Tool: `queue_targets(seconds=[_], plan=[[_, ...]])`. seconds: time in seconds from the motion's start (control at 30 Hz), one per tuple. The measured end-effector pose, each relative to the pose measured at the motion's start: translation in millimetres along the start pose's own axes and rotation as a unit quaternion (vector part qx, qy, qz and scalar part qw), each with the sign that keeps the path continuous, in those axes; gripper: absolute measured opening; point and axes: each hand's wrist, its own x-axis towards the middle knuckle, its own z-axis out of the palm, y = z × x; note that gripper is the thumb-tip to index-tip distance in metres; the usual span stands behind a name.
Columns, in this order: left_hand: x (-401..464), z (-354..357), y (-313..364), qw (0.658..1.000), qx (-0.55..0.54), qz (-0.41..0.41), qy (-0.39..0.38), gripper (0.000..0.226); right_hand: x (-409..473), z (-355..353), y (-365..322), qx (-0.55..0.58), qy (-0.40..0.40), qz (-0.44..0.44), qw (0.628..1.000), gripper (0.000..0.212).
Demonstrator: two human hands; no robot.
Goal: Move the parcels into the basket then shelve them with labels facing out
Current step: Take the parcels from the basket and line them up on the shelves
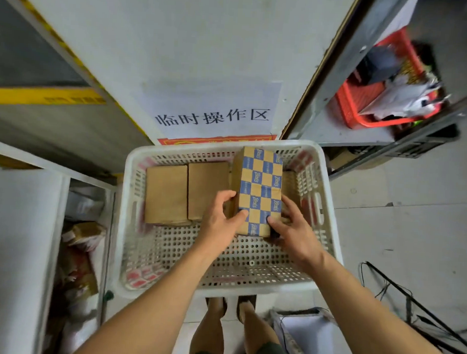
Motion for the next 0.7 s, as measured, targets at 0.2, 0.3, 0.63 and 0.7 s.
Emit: queue_targets(seconds=[0.2,0.3,0.63,0.7], plan=[[-44.8,-47.0,57.6,0.996,-0.086,-0.005,0.008,0.095,-44.1,15.5,-55.8,0.042,-0.065,-0.031,0.997,0.058],[-64.5,-69.2,66.0,0.997,-0.069,-0.02,0.005,0.109,-65.1,29.2,-76.5,-0.027,-0.086,-0.035,0.995,0.058],[-118.6,-80.2,71.2,0.975,0.154,0.091,0.133,0.134,-106.3,92.8,-107.5,-0.038,-0.137,-0.134,0.981,0.047],[-126.4,-80.8,67.8,0.98,0.123,0.102,0.12,0.121,-102.5,96.2,-108.4,-0.028,-0.143,-0.132,0.98,0.055]])
